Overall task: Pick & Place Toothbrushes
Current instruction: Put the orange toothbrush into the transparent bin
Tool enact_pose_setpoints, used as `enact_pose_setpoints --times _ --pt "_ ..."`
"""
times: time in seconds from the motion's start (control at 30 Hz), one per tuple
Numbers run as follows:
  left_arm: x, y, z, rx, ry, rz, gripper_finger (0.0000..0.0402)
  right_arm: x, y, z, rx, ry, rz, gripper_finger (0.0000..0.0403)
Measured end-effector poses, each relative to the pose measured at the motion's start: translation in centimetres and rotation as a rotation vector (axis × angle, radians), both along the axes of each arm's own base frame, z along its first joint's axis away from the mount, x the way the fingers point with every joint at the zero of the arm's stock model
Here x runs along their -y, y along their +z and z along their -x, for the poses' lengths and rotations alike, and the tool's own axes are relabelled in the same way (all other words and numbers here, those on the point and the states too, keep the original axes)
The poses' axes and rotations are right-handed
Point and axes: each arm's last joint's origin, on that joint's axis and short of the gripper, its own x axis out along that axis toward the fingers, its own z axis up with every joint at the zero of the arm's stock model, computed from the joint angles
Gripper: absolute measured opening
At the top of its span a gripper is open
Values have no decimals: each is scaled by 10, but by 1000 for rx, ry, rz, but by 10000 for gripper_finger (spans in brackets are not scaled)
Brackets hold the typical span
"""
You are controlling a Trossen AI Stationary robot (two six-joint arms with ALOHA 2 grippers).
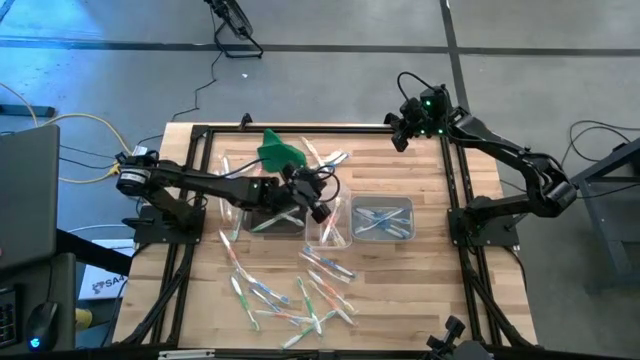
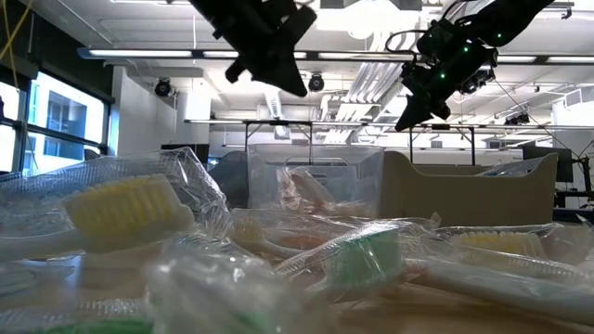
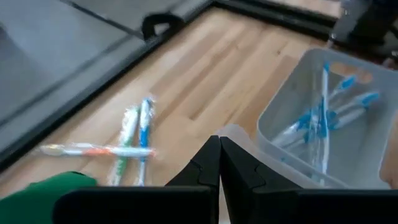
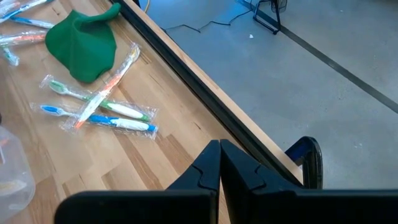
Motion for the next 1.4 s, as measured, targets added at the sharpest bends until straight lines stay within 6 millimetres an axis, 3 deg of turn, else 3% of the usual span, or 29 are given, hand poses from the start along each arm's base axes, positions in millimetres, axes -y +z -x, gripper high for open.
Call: enact_pose_setpoints --times 0.2,0.43,0.7,1.0,1.2,1.4 --pt "-33 -4 4 -56 43 18 3 0 0 0 -2 -3 2 2" --pt "-72 -5 8 -136 -71 -1 3 0 0 0 -1 -3 2 2" --pt "-131 -8 28 -210 -76 -12 3 0 0 0 0 -4 3 2" --pt "-183 -7 54 -157 -181 41 3 0 0 0 0 -4 3 2" --pt "-201 -1 61 -55 -234 45 3 0 0 0 0 -3 3 2" --pt "-199 -1 60 -130 -350 -94 3 0 0 -1 15 19 -7 2"
